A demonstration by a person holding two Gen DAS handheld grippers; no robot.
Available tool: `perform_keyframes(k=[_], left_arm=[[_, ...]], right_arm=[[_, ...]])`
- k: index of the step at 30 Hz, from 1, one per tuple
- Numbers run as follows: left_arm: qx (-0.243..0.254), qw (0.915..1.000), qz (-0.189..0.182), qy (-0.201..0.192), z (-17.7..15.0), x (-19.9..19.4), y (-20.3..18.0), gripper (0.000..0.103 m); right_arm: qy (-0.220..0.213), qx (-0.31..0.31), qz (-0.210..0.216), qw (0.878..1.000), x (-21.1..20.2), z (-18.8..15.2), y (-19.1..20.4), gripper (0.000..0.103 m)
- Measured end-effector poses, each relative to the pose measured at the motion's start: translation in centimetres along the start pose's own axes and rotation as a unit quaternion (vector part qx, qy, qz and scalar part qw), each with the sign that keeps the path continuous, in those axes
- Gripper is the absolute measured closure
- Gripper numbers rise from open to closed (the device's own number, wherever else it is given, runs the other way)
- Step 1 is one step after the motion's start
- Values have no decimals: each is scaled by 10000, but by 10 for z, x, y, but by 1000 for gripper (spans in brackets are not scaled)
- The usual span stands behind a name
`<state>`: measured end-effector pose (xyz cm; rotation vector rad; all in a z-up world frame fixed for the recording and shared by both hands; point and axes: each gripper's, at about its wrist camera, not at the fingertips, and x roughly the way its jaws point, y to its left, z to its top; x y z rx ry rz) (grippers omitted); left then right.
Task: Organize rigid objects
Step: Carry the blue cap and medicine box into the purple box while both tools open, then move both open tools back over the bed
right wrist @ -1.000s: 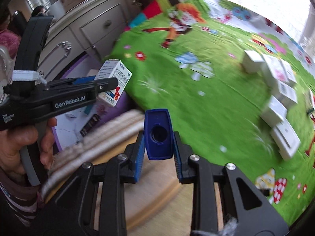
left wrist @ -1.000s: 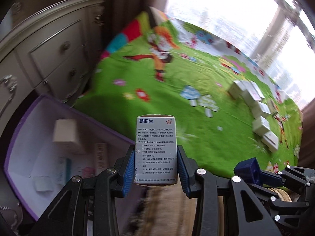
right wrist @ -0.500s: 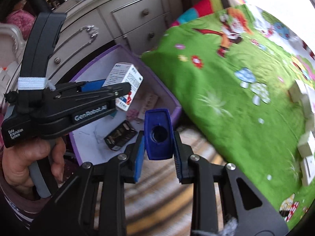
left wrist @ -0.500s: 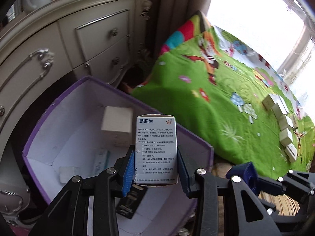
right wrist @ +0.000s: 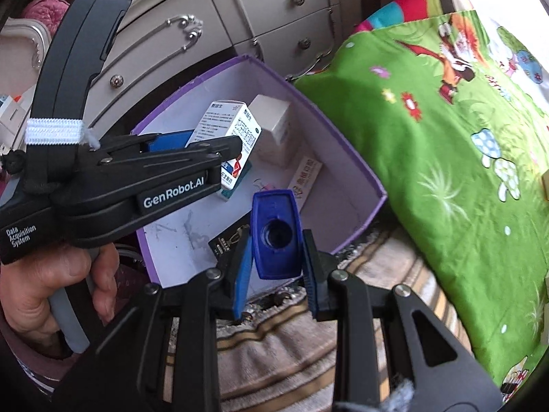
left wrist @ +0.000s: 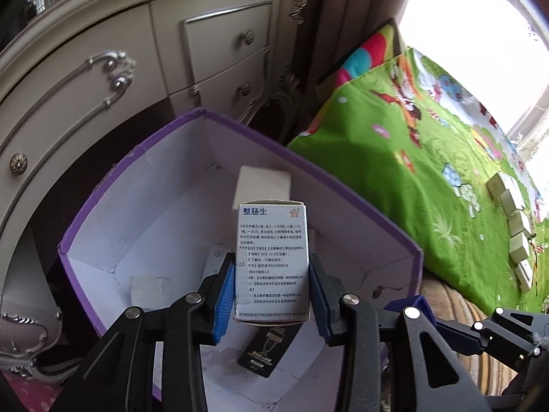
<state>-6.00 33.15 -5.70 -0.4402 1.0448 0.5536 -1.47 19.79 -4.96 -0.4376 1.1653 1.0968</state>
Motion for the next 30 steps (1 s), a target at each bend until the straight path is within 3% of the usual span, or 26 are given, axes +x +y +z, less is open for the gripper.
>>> perform_keyframes(k=[6, 10, 11, 19, 30], left_arm=[[-94, 9998, 57, 186, -5, 8, 6, 61], [-173, 9992, 74, 355, -6, 14, 8, 43], [-171, 9992, 88, 346, -6, 14, 8, 40], [-9, 9997, -55, 259, -4, 7, -12, 40], [565, 9975, -362, 207, -4, 0, -71, 40]], right_arm=[[160, -221, 122, 9996, 13, 0, 12, 71], [123, -151, 147, 9997, 11, -2, 9, 40], [56, -115, 133, 9998, 7, -2, 8, 37], [-302, -156, -304, 9990, -31, -24, -11, 36], [-451, 416, -1330, 9892, -96, -95, -95, 36]])
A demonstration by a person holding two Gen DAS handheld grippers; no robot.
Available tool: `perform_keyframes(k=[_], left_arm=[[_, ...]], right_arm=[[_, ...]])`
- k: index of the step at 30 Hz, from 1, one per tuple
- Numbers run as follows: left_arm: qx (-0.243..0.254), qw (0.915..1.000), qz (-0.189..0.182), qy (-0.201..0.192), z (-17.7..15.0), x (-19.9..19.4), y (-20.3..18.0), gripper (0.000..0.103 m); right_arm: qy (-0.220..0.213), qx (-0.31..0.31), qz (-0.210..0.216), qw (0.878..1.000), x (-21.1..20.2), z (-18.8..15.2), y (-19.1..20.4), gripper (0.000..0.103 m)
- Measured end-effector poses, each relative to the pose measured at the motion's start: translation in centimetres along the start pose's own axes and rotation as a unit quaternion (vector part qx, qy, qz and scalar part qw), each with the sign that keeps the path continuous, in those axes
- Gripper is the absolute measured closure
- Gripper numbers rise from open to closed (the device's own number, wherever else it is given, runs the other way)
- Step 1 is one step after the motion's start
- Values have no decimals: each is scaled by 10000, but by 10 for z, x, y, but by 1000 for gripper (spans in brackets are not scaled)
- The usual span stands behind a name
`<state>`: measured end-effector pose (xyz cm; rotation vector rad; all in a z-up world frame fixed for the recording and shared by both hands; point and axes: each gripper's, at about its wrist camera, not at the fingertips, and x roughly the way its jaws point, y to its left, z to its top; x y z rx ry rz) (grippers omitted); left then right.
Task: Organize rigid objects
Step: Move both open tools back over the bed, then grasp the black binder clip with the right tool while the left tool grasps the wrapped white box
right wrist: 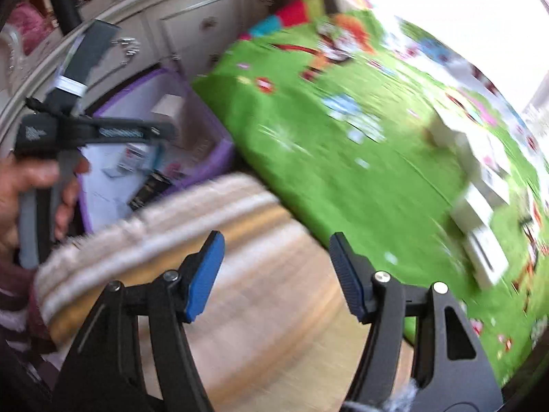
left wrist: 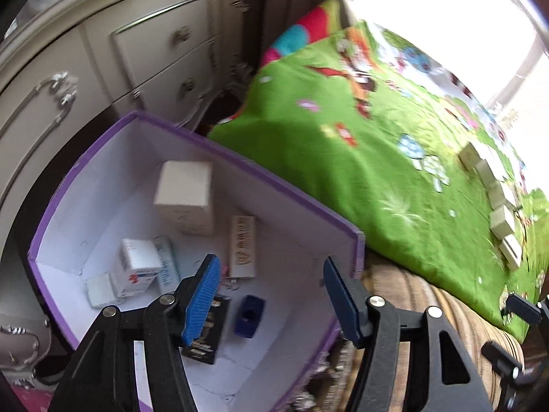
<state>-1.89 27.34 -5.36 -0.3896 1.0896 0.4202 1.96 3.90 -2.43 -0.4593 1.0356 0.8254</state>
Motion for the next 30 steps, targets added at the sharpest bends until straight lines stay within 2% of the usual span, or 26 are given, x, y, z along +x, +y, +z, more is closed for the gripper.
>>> perform_keyframes(k=[8, 14, 24, 30], left_arm=[[445, 9985, -307, -42, 7, -6, -60, 40], [934, 9938, -599, -49, 14, -8, -120, 39], [1943, 9741, -1155, 28, 17, -5, -239, 36], [2375, 9611, -1406, 100, 17, 8, -302, 34]], right_arm=[[345, 731, -858, 9930, -10, -48, -90, 35], [605, 1250, -1121, 9839, -7, -76, -138, 33], [786, 1747, -913, 9772, 11, -100, -172, 33], [751, 1741, -756, 9790, 18, -103, -174, 33]])
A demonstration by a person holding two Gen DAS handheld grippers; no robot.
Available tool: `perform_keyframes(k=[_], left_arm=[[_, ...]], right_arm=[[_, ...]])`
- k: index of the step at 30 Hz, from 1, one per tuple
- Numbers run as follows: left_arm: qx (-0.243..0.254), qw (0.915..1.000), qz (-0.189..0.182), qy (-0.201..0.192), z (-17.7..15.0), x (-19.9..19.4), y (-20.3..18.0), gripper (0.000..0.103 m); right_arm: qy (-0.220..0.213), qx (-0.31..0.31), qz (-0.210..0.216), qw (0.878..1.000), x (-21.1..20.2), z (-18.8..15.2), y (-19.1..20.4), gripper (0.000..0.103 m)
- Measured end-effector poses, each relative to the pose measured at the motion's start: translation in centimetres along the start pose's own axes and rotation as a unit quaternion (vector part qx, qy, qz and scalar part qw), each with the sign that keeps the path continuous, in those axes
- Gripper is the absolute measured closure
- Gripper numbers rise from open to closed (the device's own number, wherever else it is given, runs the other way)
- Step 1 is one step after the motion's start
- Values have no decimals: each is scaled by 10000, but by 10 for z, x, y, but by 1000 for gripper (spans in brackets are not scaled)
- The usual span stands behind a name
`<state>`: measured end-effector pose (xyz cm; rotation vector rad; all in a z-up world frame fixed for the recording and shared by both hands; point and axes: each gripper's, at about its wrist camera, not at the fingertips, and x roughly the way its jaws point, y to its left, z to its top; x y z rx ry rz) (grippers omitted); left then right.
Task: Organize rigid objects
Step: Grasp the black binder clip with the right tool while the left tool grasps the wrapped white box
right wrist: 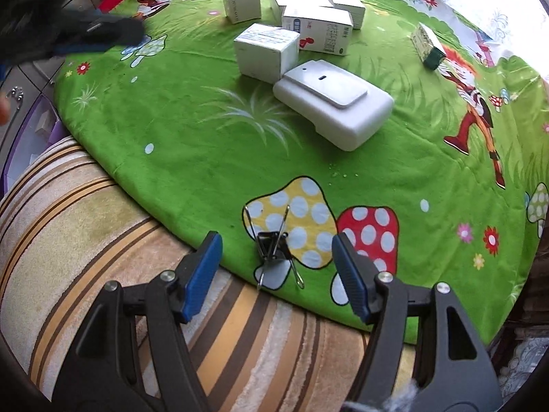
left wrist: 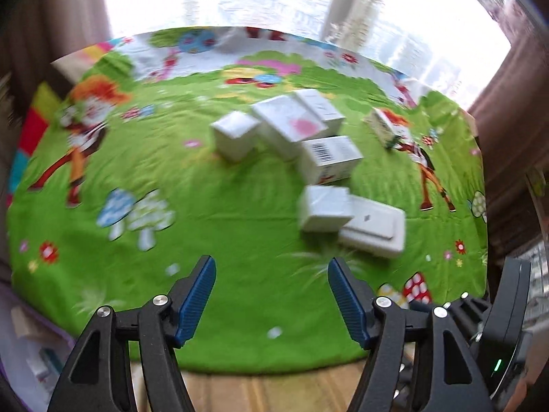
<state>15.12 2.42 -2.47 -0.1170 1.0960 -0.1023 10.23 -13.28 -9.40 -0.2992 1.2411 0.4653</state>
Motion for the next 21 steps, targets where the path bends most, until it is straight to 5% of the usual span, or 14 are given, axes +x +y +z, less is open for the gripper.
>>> perform_keyframes(k=[9, 18, 21], left_arm=[[207, 9996, -141, 160, 27, 40, -40, 33], [222, 9993, -26, 287, 35, 70, -45, 33], [258, 9989, -39, 386, 36, 80, -46, 46]], right_arm=[[-56, -170, -52, 9998, 7, 1, 3, 34], [-220, -260, 15, 9994, 1, -1, 7, 67], [-246, -236, 42, 9994, 0, -2, 7, 78]])
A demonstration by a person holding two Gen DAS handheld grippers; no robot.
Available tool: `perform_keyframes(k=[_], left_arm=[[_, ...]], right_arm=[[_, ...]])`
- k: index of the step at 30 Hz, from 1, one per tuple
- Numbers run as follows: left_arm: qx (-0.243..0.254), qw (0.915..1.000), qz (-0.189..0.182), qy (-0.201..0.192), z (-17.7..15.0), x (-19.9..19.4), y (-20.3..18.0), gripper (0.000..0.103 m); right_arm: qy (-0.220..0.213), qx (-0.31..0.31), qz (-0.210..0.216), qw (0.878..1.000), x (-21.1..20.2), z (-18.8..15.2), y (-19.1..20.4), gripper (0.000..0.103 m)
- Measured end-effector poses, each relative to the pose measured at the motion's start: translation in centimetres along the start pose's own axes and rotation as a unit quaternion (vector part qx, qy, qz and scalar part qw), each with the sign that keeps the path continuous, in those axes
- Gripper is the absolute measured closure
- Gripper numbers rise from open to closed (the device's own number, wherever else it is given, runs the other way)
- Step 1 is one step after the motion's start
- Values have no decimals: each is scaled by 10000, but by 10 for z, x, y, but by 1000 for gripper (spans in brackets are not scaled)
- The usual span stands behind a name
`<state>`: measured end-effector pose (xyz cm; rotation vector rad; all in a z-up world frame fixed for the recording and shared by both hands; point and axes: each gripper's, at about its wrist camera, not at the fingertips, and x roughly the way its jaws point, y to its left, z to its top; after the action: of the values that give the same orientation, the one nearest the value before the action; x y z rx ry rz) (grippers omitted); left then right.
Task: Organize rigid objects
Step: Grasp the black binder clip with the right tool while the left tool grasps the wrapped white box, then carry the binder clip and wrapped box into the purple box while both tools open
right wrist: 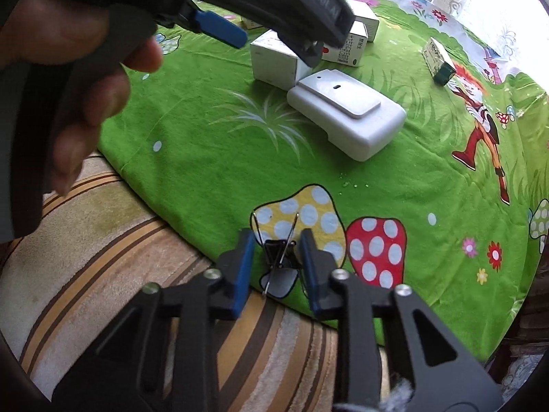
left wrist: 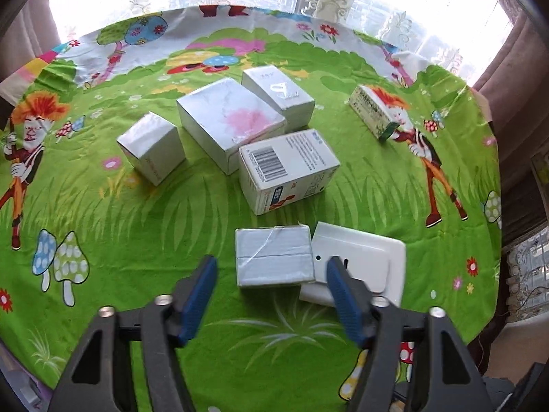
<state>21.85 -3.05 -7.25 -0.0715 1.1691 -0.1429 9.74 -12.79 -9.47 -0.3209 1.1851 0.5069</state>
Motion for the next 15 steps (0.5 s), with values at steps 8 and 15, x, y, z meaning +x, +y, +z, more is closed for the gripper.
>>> perform_keyframes(k=[8, 15], left_arm=[[18, 10000, -9, -98, -6, -6, 4, 55], [-94, 9997, -88, -216, -21, -22, 14, 55]], right_arm=[[-58, 283, 318, 9991, -4, -3, -16, 80], [-94, 452, 401, 9981, -8, -1, -27, 80]])
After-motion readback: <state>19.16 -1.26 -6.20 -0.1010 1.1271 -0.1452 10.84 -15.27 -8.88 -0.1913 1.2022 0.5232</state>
